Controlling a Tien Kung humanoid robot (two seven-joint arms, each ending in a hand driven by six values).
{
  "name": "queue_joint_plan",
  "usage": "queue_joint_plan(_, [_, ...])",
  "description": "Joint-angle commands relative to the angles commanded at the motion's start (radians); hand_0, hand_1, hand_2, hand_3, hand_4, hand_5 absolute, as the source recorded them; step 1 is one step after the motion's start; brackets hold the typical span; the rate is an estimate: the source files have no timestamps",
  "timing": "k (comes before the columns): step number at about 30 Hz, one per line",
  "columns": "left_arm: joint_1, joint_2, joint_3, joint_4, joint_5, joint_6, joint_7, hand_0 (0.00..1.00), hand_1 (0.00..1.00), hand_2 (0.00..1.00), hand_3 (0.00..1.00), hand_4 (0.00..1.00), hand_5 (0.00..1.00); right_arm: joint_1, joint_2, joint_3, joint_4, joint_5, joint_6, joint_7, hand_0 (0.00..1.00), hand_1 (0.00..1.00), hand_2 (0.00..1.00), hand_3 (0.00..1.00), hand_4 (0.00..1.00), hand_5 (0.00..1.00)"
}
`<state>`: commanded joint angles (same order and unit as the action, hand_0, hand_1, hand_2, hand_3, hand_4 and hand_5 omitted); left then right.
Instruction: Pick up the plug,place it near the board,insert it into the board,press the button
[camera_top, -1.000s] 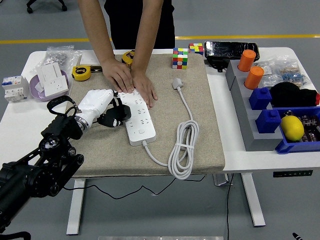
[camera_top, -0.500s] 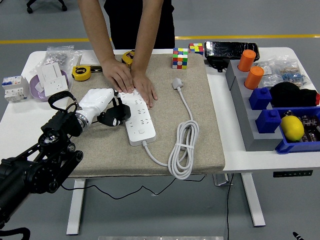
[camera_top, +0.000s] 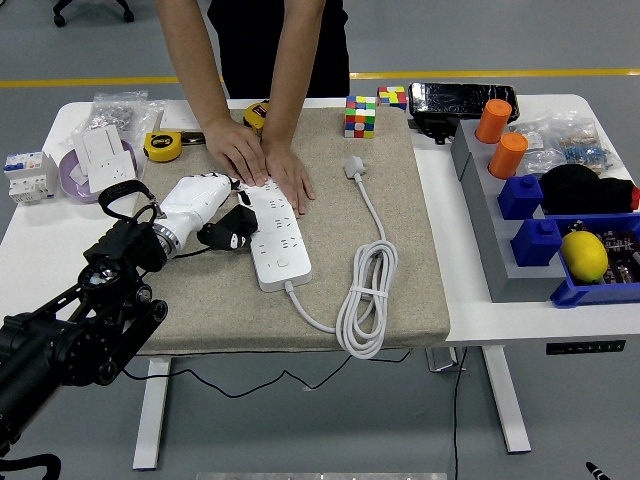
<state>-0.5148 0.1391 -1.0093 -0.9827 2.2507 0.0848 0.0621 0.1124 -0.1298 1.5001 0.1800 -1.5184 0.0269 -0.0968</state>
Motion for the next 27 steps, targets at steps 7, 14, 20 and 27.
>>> queue_joint_plan(7, [0.003,0.001,-0.003,-0.014,-0.006,-0.010,-0.003,0.800,0.882,0.795,0.674,0.870,0.207,-0.001,0.000,0.000,0.000,-0.001,0.001,0.000,0.897,0.795,0.763,0.798,0.998,0.998])
queue_joint_plan(14, [0.005,0.004,-0.004,-0.024,-0.005,-0.023,-0.002,0.809,0.891,0.809,0.763,0.939,0.225,-0.002,0.000,0.000,0.000,-0.002,0.001,0.000,0.897,0.795,0.764,0.797,0.998,0.998])
queue_joint_plan(20, [0.019,0.008,-0.022,-0.058,-0.016,-0.039,-0.003,0.818,0.897,0.827,0.783,0.993,0.259,-0.004,0.001,-0.002,0.000,0.000,0.001,0.001,0.897,0.794,0.763,0.796,0.998,0.998])
queue_joint_plan(27, [0.066,0.003,-0.087,-0.145,-0.074,-0.039,-0.012,0.833,0.924,0.853,0.819,0.998,0.353,-0.006,0.002,-0.001,0.000,-0.001,0.001,0.001,0.897,0.793,0.763,0.797,0.998,0.998])
